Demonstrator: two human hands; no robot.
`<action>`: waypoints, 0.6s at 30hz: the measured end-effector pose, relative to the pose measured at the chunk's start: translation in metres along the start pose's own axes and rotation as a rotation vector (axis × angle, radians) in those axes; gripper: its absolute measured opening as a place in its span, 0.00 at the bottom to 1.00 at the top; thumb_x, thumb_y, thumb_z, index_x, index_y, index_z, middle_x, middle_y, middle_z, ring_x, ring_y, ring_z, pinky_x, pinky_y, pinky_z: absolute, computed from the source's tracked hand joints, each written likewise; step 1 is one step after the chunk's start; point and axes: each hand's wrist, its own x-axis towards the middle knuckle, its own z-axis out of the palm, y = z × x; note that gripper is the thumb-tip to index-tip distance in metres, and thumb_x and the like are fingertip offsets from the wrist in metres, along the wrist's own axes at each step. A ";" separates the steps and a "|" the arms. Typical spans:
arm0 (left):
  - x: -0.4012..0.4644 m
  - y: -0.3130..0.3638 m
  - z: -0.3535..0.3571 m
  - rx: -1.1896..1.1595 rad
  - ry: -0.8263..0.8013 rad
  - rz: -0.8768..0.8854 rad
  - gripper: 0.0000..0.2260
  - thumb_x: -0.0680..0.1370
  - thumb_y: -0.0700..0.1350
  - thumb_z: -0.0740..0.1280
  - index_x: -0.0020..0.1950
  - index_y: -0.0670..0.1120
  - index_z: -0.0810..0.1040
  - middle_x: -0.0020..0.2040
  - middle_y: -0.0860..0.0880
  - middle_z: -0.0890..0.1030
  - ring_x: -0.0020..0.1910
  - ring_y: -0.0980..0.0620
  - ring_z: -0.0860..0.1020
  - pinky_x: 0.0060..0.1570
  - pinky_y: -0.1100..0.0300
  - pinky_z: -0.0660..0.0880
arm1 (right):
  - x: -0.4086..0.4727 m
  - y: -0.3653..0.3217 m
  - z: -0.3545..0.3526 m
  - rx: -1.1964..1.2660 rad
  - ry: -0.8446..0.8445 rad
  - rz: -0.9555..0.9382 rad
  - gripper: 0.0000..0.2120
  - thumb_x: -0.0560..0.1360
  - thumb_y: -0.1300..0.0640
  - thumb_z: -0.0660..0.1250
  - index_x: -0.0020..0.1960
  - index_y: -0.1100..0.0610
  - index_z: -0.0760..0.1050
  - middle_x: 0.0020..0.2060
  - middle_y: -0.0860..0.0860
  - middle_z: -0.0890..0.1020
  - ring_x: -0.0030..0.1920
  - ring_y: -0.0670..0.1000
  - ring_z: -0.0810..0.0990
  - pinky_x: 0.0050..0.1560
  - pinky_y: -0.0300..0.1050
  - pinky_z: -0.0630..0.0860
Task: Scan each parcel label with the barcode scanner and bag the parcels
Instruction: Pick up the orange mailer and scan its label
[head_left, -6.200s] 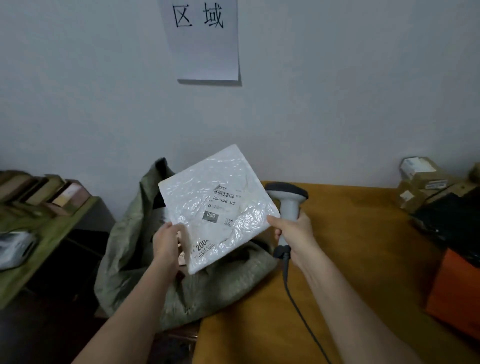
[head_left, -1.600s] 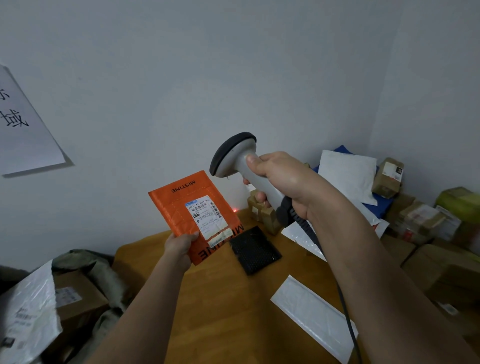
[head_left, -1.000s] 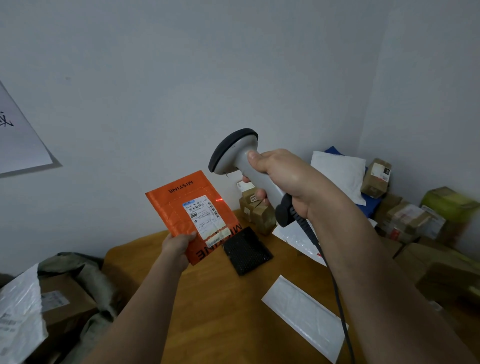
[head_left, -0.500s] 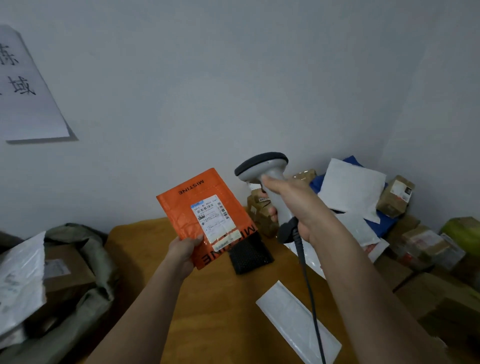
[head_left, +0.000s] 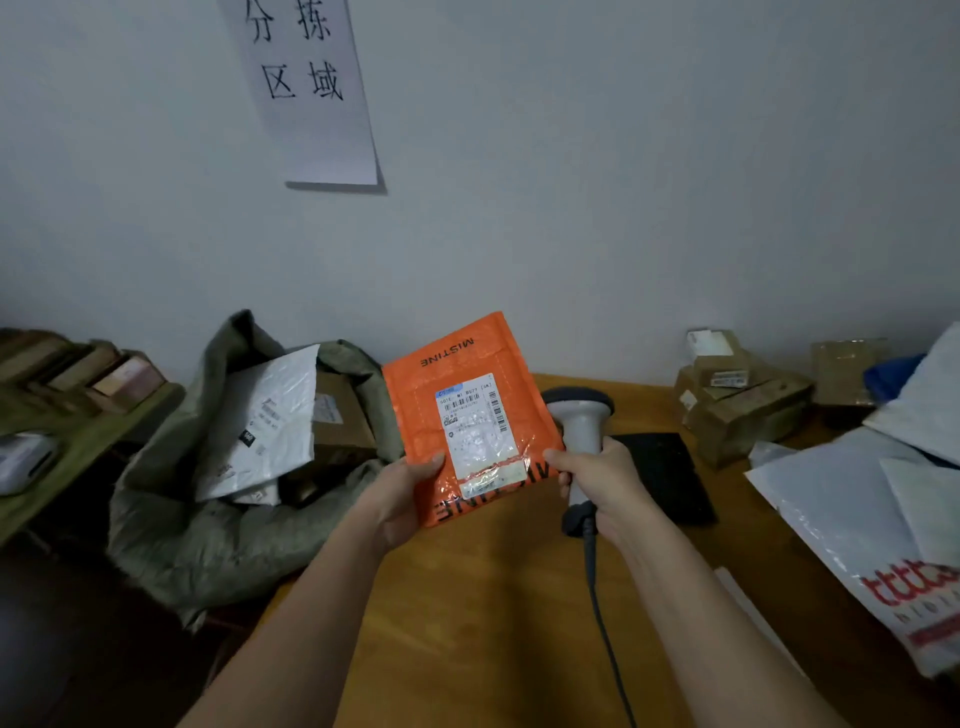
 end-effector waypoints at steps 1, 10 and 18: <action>0.001 0.008 -0.013 -0.012 0.055 0.022 0.14 0.80 0.46 0.65 0.63 0.42 0.75 0.56 0.41 0.82 0.56 0.40 0.79 0.54 0.45 0.77 | 0.002 -0.001 0.014 0.006 0.011 -0.018 0.13 0.73 0.63 0.73 0.55 0.61 0.75 0.38 0.56 0.80 0.33 0.49 0.77 0.36 0.44 0.77; 0.031 0.072 -0.193 0.460 0.988 0.188 0.14 0.76 0.38 0.62 0.62 0.42 0.76 0.74 0.42 0.55 0.48 0.37 0.75 0.52 0.54 0.72 | 0.019 -0.001 0.165 0.056 0.058 -0.033 0.15 0.74 0.63 0.72 0.59 0.61 0.73 0.39 0.56 0.79 0.32 0.48 0.77 0.32 0.41 0.75; 0.041 0.118 -0.303 0.723 1.045 -0.035 0.20 0.77 0.40 0.64 0.68 0.33 0.70 0.77 0.36 0.54 0.67 0.35 0.69 0.65 0.50 0.67 | 0.045 0.033 0.301 0.030 0.093 -0.037 0.09 0.75 0.64 0.70 0.53 0.57 0.73 0.40 0.54 0.80 0.34 0.47 0.77 0.34 0.41 0.75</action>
